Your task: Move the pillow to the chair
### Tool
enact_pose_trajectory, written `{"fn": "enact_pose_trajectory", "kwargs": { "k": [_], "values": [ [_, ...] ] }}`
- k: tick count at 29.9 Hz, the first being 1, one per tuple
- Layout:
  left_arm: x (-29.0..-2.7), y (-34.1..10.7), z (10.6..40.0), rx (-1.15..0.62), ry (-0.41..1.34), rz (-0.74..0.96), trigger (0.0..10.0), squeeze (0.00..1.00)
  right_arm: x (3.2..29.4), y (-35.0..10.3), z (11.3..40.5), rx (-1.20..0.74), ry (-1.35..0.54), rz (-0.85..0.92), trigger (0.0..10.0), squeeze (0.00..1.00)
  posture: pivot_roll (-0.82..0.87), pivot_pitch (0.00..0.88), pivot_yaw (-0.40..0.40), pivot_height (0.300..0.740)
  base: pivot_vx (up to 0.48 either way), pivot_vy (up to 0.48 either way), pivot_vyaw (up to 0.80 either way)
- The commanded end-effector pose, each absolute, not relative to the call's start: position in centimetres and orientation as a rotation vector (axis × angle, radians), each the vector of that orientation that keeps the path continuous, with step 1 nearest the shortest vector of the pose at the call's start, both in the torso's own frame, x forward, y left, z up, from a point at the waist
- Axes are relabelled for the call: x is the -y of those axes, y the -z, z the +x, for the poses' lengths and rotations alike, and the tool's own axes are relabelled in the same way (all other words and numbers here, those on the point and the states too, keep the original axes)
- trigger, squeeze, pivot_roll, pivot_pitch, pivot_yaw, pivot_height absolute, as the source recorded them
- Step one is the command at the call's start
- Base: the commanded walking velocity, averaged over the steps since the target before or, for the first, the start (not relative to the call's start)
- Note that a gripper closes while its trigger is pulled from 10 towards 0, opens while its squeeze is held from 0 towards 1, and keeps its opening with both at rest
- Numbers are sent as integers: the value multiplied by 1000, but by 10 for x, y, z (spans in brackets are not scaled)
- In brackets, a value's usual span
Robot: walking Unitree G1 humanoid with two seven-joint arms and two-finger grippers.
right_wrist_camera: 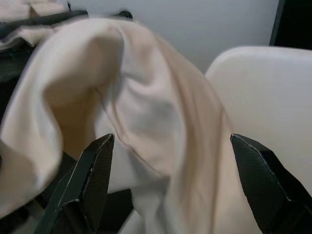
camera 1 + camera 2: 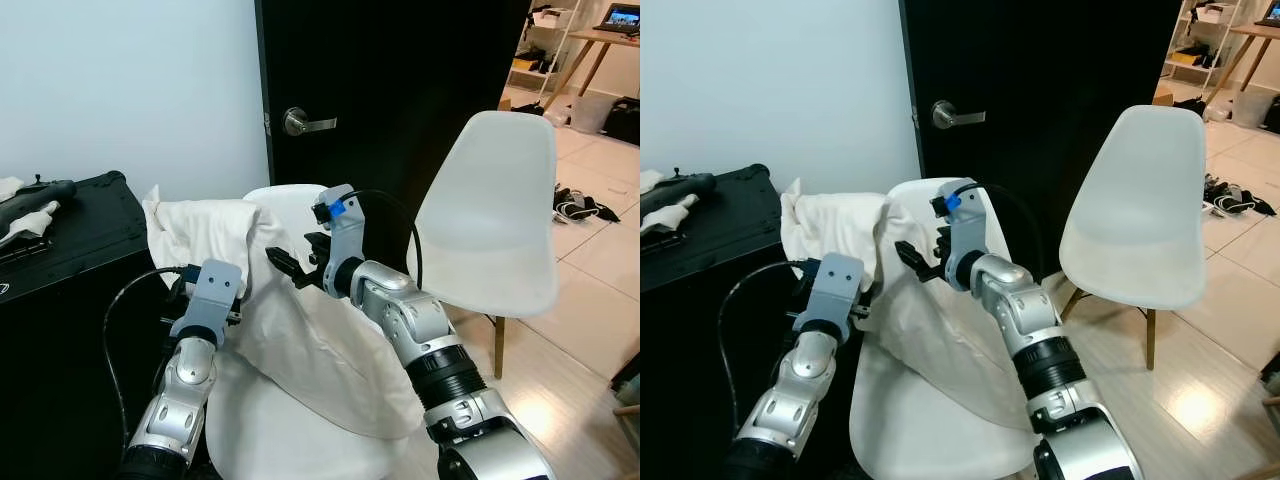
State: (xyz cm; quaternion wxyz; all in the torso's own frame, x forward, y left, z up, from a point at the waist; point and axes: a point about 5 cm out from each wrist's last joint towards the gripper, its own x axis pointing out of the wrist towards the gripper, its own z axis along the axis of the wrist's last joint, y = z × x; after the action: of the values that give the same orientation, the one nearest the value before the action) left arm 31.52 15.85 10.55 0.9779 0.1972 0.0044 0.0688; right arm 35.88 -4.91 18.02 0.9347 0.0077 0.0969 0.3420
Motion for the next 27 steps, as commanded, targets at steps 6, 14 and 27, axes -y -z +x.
{"fn": "enact_pose_trajectory", "kwargs": {
  "k": [6,14,27],
  "values": [
    [-165,-107,318,7,-137,425,10000,0,49,-173,354,-227,-726,18,10000,0,-194,25,12,705,0,0,0],
    [-169,-111,322,30,-146,426,10000,0,45,-174,348,-216,-797,-7,10000,0,-199,32,8,675,0,0,0],
    [-171,-121,327,77,-144,436,10000,0,44,-146,340,-248,-784,-223,10000,0,-201,39,11,625,0,0,0]
  ]
}}
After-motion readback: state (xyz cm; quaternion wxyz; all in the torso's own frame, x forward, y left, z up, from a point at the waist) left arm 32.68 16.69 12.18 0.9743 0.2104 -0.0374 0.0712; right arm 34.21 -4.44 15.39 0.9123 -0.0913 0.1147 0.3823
